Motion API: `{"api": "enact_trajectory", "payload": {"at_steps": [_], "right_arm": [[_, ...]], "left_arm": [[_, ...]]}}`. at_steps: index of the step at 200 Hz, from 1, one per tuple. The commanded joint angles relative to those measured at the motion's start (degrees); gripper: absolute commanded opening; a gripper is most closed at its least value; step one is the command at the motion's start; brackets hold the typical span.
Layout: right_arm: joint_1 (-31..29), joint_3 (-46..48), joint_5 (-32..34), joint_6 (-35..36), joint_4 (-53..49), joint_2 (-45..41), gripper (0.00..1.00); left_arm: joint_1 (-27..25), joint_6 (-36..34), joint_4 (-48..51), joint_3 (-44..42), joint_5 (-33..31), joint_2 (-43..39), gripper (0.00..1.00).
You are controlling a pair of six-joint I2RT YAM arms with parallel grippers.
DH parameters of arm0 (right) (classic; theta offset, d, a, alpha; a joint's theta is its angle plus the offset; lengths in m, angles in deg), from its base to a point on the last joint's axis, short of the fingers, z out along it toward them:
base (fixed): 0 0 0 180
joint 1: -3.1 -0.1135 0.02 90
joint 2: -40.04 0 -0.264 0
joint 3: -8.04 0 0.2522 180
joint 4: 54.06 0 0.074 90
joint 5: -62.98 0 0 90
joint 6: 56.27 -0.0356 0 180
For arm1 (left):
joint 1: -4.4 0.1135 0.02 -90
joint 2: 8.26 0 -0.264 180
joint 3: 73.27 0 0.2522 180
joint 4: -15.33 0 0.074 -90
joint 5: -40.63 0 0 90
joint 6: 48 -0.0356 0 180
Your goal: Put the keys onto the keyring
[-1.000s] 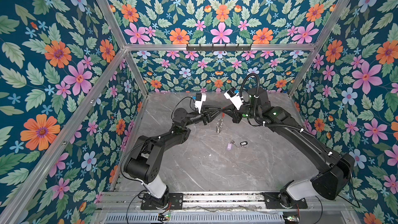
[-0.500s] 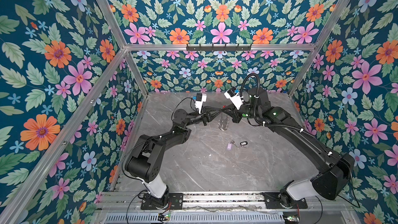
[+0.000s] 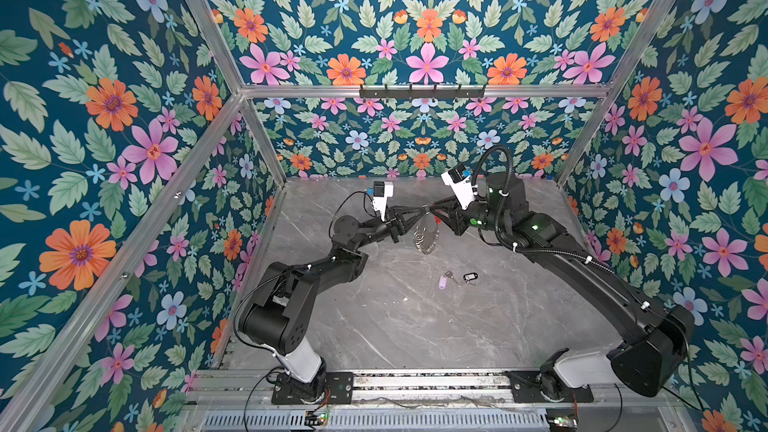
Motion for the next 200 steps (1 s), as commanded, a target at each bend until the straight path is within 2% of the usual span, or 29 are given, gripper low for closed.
{"api": "enact_trajectory", "payload": {"at_steps": [1, 17, 36, 105, 131, 162, 200], "right_arm": [[-0.04, 3.95, 5.22, -7.88, 10.95, -2.68, 0.36], [-0.04, 8.0, 8.78, -13.08, 16.27, -4.66, 0.36], [-0.03, 11.11, 10.11, -18.12, 20.62, -5.39, 0.35], [-0.06, 11.66, 4.86, -28.23, 25.29, -0.52, 0.25], [-0.53, 10.91, 2.77, -29.77, 26.43, 1.31, 0.2], [-1.18, 10.07, 1.4, -30.37, 26.28, 2.51, 0.18], [-1.18, 10.5, 3.79, -29.25, 23.46, 1.43, 0.18]], "left_arm": [[-0.15, 7.57, -11.45, 0.06, -4.27, 1.5, 0.0], [-0.45, 11.77, -15.3, 0.51, -5.85, 2.92, 0.0], [-1.35, 10.94, -15.2, 0.69, -6.5, 2.8, 0.0], [-2.17, 13.26, -15.2, 0.56, -10.12, 2.6, 0.0], [-2.39, 13.72, -15.2, 0.28, -10.87, 2.26, 0.0], [-2.61, 13.77, -15.2, 0.37, -10.89, 2.24, 0.0], [-2.61, 12.77, -15.2, 0.03, -10.71, 2.07, 0.0]]}}
